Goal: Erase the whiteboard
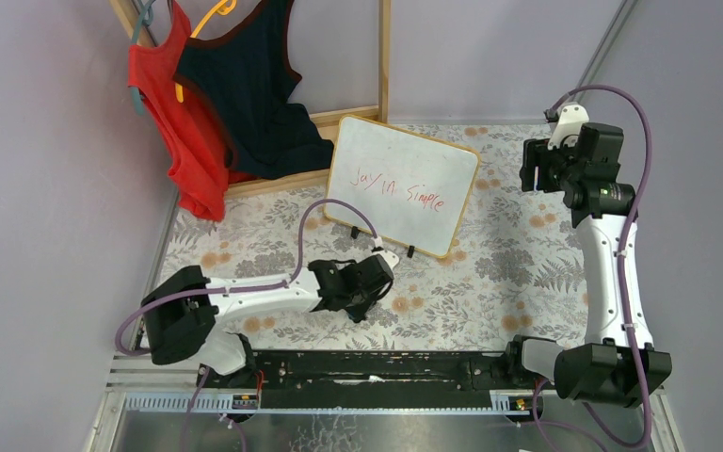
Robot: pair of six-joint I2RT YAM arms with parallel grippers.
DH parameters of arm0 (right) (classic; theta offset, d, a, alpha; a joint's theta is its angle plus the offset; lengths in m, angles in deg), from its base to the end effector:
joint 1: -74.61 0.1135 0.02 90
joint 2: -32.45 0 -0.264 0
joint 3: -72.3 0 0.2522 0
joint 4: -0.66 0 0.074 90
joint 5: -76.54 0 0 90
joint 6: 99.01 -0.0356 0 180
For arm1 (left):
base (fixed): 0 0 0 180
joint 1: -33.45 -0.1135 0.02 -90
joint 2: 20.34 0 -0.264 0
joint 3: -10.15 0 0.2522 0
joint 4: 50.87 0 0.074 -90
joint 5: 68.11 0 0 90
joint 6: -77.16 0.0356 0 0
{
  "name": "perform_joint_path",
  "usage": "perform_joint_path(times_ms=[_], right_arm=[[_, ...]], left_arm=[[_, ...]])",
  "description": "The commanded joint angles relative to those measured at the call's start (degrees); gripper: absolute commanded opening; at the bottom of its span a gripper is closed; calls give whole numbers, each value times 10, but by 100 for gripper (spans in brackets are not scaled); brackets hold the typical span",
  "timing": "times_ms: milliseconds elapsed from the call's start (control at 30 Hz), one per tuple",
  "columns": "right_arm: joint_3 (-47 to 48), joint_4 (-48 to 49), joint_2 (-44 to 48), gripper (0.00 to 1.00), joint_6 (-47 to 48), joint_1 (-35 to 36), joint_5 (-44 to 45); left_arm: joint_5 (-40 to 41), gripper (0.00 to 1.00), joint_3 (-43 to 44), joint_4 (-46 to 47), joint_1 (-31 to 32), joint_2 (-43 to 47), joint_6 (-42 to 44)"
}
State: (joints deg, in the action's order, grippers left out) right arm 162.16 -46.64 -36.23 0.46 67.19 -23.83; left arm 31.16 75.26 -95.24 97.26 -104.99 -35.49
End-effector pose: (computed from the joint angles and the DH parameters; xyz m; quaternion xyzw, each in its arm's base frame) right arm 0.2557 -0.0268 0.4026 -0.0629 0.8441 -0.0015 0.5324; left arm 0.1292 -0.2497 0.1940 0.3242 0.9155 -0.0967 0.2178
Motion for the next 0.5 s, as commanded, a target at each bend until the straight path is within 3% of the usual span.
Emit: perform_joint_path(times_ms=[0, 133, 267, 467], right_arm=[[-4, 24, 3, 71, -8, -1, 2], [-9, 32, 4, 71, -10, -1, 3], [-11, 36, 2, 72, -13, -1, 2], [-15, 34, 0, 72, -14, -1, -1]], left_arm=[[-26, 0, 19, -12, -3, -6, -8], [-48, 6, 16, -8, -2, -37, -10], [-57, 27, 10, 10, -2, -56, -13], [-45, 43, 20, 9, -3, -58, -15]])
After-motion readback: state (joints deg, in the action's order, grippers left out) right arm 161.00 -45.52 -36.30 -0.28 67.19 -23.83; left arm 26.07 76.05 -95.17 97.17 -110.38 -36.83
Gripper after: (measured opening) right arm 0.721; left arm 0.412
